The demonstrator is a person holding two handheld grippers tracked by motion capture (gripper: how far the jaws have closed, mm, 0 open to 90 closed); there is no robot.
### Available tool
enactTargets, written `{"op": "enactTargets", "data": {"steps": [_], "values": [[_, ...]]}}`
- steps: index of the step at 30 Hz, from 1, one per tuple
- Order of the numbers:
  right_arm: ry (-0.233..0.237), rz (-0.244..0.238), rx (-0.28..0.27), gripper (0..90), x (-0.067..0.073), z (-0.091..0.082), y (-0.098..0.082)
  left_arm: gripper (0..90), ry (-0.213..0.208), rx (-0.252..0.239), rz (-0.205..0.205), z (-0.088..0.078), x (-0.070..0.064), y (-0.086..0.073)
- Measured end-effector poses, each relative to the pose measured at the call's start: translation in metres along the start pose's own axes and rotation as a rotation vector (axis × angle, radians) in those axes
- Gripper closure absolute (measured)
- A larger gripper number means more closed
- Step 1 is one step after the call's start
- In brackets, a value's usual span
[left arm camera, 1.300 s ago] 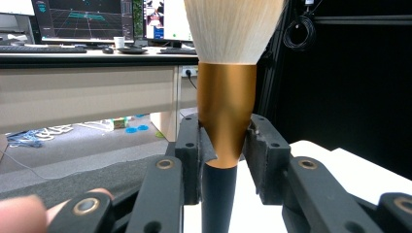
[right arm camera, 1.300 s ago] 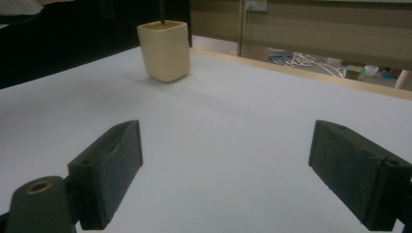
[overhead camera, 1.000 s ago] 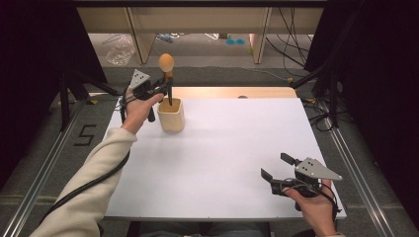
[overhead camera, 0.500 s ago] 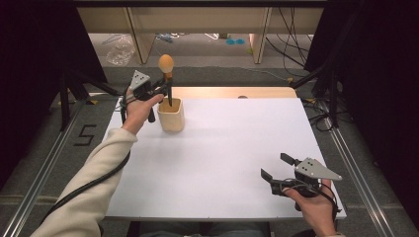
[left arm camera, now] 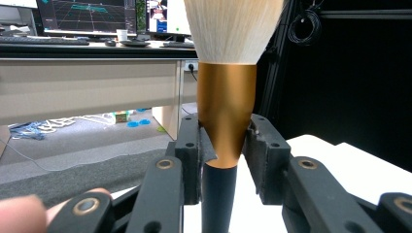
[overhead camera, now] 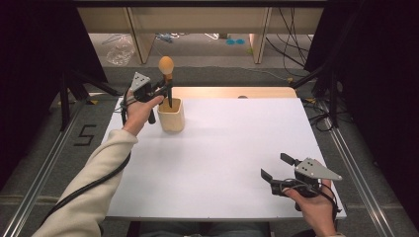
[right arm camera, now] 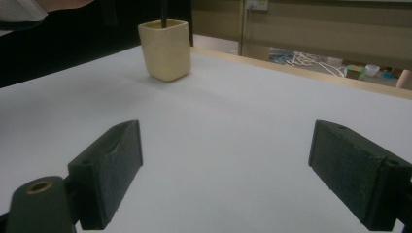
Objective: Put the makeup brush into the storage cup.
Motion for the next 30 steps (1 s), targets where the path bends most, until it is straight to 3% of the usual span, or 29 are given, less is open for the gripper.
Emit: {"op": "enactTargets", "data": {"steps": [1,5,11,12,16,21,25,30], "values": [[0.000,0.000,0.000,13.3,0.0000,0.0000,0.0000,69.0,0.002,-0.001,-0.009,-0.0001,-0.0004,-0.0004],[0.001,-0.001,-0.001,13.3,0.0001,0.0000,0.0001,69.0,-0.003,0.000,0.019,-0.0006,0.0019,-0.0012],[0.001,-0.002,0.000,13.3,0.0002,0.0001,0.0000,69.0,0.008,0.001,-0.027,-0.0013,-0.0009,-0.0039],[-0.002,-0.004,0.008,13.3,-0.0001,-0.0007,-0.0003,68.9,-0.001,0.000,0.016,-0.0010,0.0021,-0.0032],[0.001,-0.002,0.000,13.3,0.0001,0.0000,0.0000,69.0,0.003,0.005,0.001,-0.0017,0.0014,-0.0048],[0.006,0.008,-0.012,13.4,0.0011,0.0018,-0.0002,69.0,0.002,0.003,0.020,-0.0016,0.0042,-0.0059],[0.007,0.005,-0.019,13.3,0.0010,0.0024,0.0001,69.0,0.010,0.005,-0.013,-0.0026,0.0024,-0.0077],[0.006,0.005,-0.019,13.3,0.0010,0.0023,0.0001,68.9,0.003,0.004,0.002,-0.0030,0.0019,-0.0088]]}}
Point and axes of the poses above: each handheld gripper's, and its own axes: z roughly forward along the jaws, y roughly out of its top, x roughly to its left, the point moved 7 cm from there along z, roughly forward along the jaws, and after that the axes turned 8 degrees about -x, right-handed, at the moved point
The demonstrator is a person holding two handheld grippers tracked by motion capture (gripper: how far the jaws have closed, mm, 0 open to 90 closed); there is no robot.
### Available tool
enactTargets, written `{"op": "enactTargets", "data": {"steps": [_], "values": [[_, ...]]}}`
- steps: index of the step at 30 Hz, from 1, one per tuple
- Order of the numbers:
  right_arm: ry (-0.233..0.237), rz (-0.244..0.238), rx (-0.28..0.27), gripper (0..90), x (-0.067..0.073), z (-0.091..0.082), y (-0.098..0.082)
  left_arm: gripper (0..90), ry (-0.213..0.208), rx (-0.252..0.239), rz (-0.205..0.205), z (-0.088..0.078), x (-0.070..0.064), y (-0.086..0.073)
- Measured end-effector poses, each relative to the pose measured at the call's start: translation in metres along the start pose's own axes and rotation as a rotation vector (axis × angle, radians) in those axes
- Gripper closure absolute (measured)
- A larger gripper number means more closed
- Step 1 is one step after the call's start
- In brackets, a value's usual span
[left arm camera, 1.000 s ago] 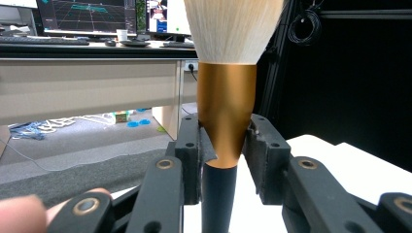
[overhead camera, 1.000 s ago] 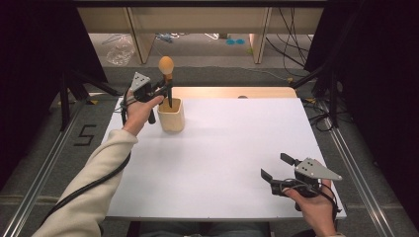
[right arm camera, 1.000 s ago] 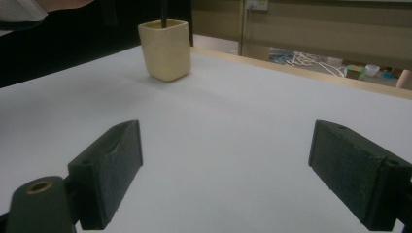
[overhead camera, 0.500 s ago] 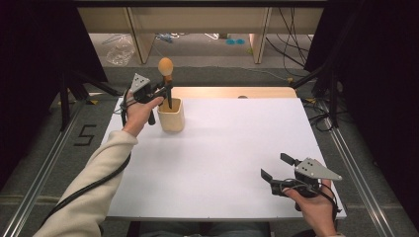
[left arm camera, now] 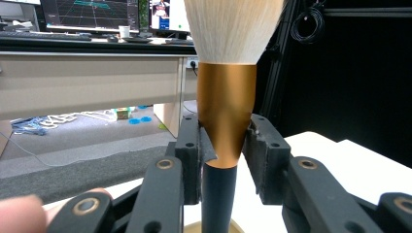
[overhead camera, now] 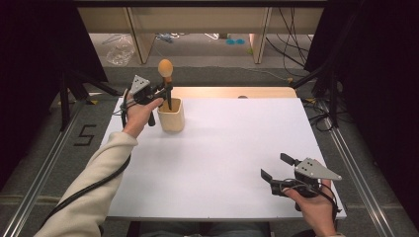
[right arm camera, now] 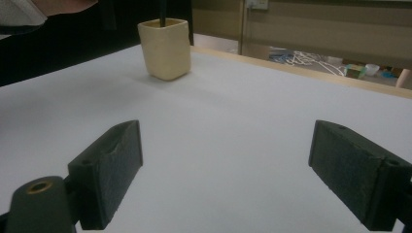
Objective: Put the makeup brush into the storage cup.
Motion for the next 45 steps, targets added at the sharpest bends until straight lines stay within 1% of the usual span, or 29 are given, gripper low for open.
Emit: {"op": "enactTargets", "data": {"steps": [2,4,5,6,7,11,18,19,20,21,22,24,26,27,28,30,31,34,35,38,39,40,41,42,43,45], "values": [[0.000,0.000,0.000,13.3,0.0001,0.0001,-0.0001,69.0,0.004,0.002,-0.013,-0.0003,-0.0004,-0.0004],[-0.001,0.000,-0.002,13.4,0.0000,0.0000,0.0003,69.0,0.003,0.003,-0.002,-0.0002,0.0009,-0.0009],[-0.011,-0.012,0.037,13.4,-0.0014,-0.0037,-0.0007,69.0,0.004,0.004,-0.004,-0.0003,0.0011,-0.0012],[-0.008,-0.004,0.005,13.4,-0.0008,-0.0008,0.0001,69.0,0.005,0.003,-0.004,-0.0002,0.0013,-0.0014],[-0.001,0.003,0.003,13.4,-0.0001,-0.0003,-0.0001,69.0,0.008,0.004,-0.016,-0.0005,0.0009,-0.0017],[0.000,0.000,0.000,13.4,0.0000,0.0003,-0.0001,69.0,0.002,0.002,0.003,0.0003,0.0016,-0.0023],[0.000,0.002,0.002,13.4,0.0001,0.0000,-0.0001,69.0,0.003,0.004,0.004,0.0003,0.0014,-0.0036],[0.001,0.003,0.005,13.4,0.0002,-0.0003,-0.0003,69.0,0.007,0.007,-0.009,-0.0001,0.0003,-0.0042],[0.001,0.001,0.000,13.4,0.0001,0.0003,-0.0002,69.0,0.003,0.004,0.001,0.0003,0.0007,-0.0041],[-0.007,-0.003,0.013,13.4,-0.0005,-0.0008,-0.0006,69.0,0.007,0.007,-0.010,0.0000,-0.0002,-0.0048],[0.001,0.003,0.004,13.4,0.0002,-0.0001,-0.0003,69.0,0.011,0.008,-0.023,-0.0002,-0.0013,-0.0053],[0.001,0.002,0.000,13.4,0.0001,0.0003,-0.0001,69.0,0.011,0.007,-0.029,0.0001,-0.0019,-0.0060],[-0.010,-0.005,0.015,13.4,-0.0008,-0.0009,-0.0006,69.0,0.006,0.006,-0.006,0.0004,-0.0002,-0.0059],[-0.002,0.003,0.010,13.4,0.0000,-0.0005,-0.0006,69.0,0.008,0.007,-0.008,0.0003,-0.0003,-0.0062],[-0.005,0.001,0.010,13.4,-0.0002,-0.0004,-0.0006,68.9,0.006,0.008,0.001,0.0004,0.0002,-0.0063],[-0.004,0.000,0.009,13.5,-0.0001,-0.0004,-0.0005,69.0,0.005,0.005,0.005,0.0007,0.0002,-0.0065],[-0.010,-0.006,0.014,13.4,-0.0008,-0.0009,-0.0006,68.9,0.005,0.004,0.003,0.0008,0.0000,-0.0067],[-0.010,-0.006,0.015,13.4,-0.0007,-0.0010,-0.0007,69.0,0.007,0.004,-0.003,0.0008,-0.0007,-0.0077],[0.001,0.004,0.005,13.4,0.0003,-0.0002,-0.0004,69.0,0.010,0.007,-0.008,0.0006,-0.0013,-0.0081],[0.002,0.001,0.001,13.4,0.0002,0.0002,-0.0003,68.9,0.008,0.005,-0.004,0.0005,-0.0013,-0.0083],[-0.007,-0.004,0.014,13.4,-0.0004,-0.0009,-0.0007,69.0,0.009,0.006,0.000,0.0003,-0.0008,-0.0084],[0.002,0.001,0.002,13.5,0.0002,0.0002,-0.0004,69.0,0.013,0.005,-0.017,0.0003,-0.0019,-0.0090],[0.002,0.002,0.001,13.4,0.0002,0.0001,-0.0002,69.0,0.010,0.005,-0.008,0.0004,-0.0012,-0.0091],[0.002,0.000,0.001,13.5,0.0001,0.0001,-0.0003,69.0,0.006,0.005,0.012,0.0004,0.0002,-0.0090],[0.002,0.000,0.001,13.5,0.0002,0.0001,-0.0004,69.0,0.005,0.004,0.018,0.0004,0.0010,-0.0090],[-0.010,-0.006,0.016,13.4,-0.0008,-0.0011,-0.0008,69.0,0.006,0.002,0.012,0.0004,0.0009,-0.0095]]}}
Point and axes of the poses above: each handheld gripper's, and its own axes: z roughly forward along the jaws, y roughly out of its top, x roughly to its left, the point moved 7 cm from there along z, roughly forward along the jaws, and after that the axes turned 8 degrees about -x, right-handed, at the moved point
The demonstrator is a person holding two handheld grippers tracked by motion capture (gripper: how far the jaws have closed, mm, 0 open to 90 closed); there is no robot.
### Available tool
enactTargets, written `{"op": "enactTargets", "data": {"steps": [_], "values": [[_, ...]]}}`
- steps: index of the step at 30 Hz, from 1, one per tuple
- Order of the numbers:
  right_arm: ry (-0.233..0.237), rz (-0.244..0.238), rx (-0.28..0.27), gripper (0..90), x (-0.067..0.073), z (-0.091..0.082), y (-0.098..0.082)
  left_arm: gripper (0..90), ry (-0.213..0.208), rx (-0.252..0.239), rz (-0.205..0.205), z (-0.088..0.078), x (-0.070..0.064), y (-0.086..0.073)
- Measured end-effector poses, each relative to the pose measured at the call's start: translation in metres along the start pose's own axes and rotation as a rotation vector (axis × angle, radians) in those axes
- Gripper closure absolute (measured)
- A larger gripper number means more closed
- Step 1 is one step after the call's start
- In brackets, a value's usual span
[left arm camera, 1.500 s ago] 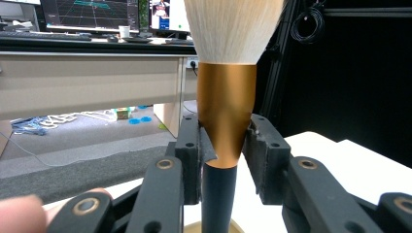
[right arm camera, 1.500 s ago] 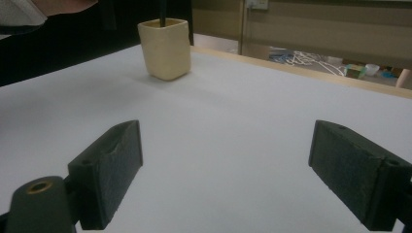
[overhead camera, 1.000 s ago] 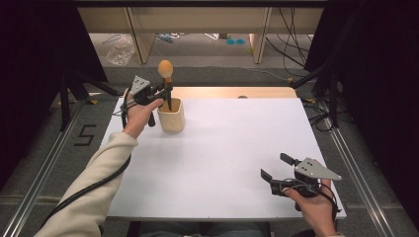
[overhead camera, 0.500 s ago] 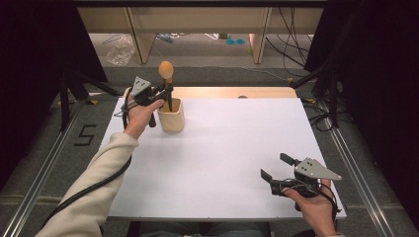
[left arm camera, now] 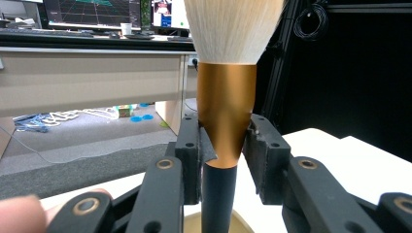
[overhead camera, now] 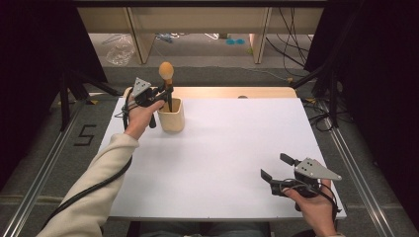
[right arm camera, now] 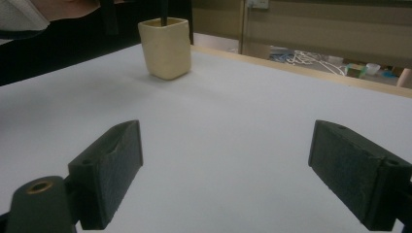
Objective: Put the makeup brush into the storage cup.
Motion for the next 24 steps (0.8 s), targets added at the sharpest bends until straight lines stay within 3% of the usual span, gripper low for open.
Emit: {"op": "enactTargets", "data": {"steps": [2,4,8,14,16,17,24], "values": [[0.011,0.007,-0.014,13.4,0.0011,0.0012,0.0005,69.0,0.005,-0.001,-0.021,0.0000,-0.0015,-0.0006],[0.011,0.006,-0.013,13.5,0.0010,0.0012,0.0003,68.9,-0.001,0.000,0.003,0.0001,-0.0002,-0.0002],[0.011,0.006,-0.012,13.5,0.0011,0.0011,0.0003,69.0,0.006,0.004,-0.017,-0.0004,-0.0021,-0.0011],[0.011,0.005,-0.013,13.5,0.0010,0.0011,0.0003,68.9,0.001,0.000,-0.008,-0.0004,-0.0017,-0.0017],[0.012,0.006,-0.013,13.5,0.0011,0.0011,0.0003,68.9,0.004,0.005,-0.014,-0.0008,-0.0023,-0.0026],[0.011,0.005,-0.012,13.5,0.0010,0.0012,0.0002,69.0,0.010,0.004,-0.041,-0.0009,-0.0041,-0.0035],[0.006,0.004,-0.001,13.5,0.0008,0.0003,-0.0002,68.9,0.006,0.009,-0.020,-0.0010,-0.0023,-0.0064]]}}
Point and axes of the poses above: each handheld gripper's, and its own axes: z roughly forward along the jaws, y roughly out of its top, x roughly to its left, the point moved 7 cm from there along z, roughly forward along the jaws, and after that the axes turned 8 degrees about -x, right-handed, at the moved point
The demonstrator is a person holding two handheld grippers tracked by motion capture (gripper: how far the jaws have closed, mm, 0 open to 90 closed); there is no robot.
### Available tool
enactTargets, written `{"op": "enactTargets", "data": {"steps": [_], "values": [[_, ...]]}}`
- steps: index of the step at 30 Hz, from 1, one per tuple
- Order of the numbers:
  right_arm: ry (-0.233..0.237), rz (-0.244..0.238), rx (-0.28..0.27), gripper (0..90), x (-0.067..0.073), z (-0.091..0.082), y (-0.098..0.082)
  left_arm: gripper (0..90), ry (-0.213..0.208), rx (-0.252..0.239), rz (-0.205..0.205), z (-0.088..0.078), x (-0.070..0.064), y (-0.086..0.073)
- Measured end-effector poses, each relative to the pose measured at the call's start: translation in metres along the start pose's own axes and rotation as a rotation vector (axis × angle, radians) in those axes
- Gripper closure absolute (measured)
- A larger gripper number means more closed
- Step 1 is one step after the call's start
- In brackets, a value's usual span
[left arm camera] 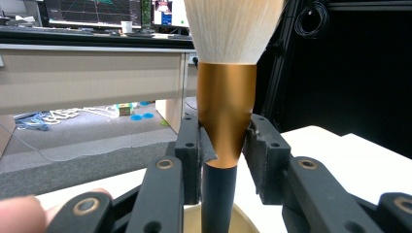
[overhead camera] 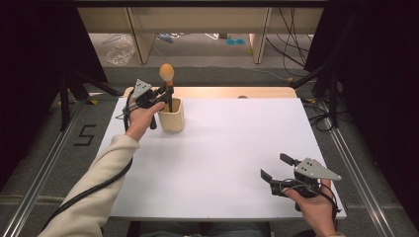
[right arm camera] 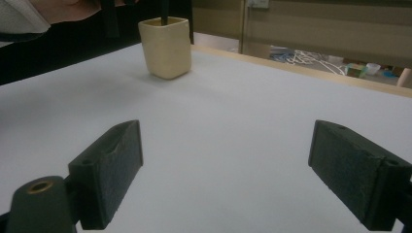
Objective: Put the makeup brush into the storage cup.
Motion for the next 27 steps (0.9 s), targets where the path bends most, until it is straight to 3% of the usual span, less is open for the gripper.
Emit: {"op": "enactTargets", "data": {"steps": [8,9,10,18,27], "values": [[-0.003,-0.005,0.004,13.5,-0.0003,-0.0004,-0.0002,68.9,0.009,0.000,-0.023,-0.0007,-0.0007,-0.0026],[-0.003,-0.005,0.005,13.5,-0.0003,-0.0005,-0.0001,69.0,0.003,0.001,0.001,-0.0007,0.0009,-0.0026],[-0.003,-0.005,0.004,13.5,-0.0003,-0.0004,-0.0001,68.9,0.008,0.003,-0.021,-0.0010,-0.0006,-0.0036],[-0.002,-0.003,0.006,13.5,0.0000,-0.0003,-0.0003,68.9,0.009,0.010,-0.002,-0.0010,0.0018,-0.0075],[-0.002,-0.004,0.007,13.5,0.0000,-0.0003,-0.0004,68.9,0.014,0.014,-0.014,-0.0020,0.0014,-0.0088]]}}
Point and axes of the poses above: each handheld gripper's, and its own axes: z roughly forward along the jaws, y roughly out of its top, x roughly to its left, the point moved 7 cm from there along z, roughly forward along the jaws, and after that the axes turned 8 degrees about -x, right-handed, at the moved point
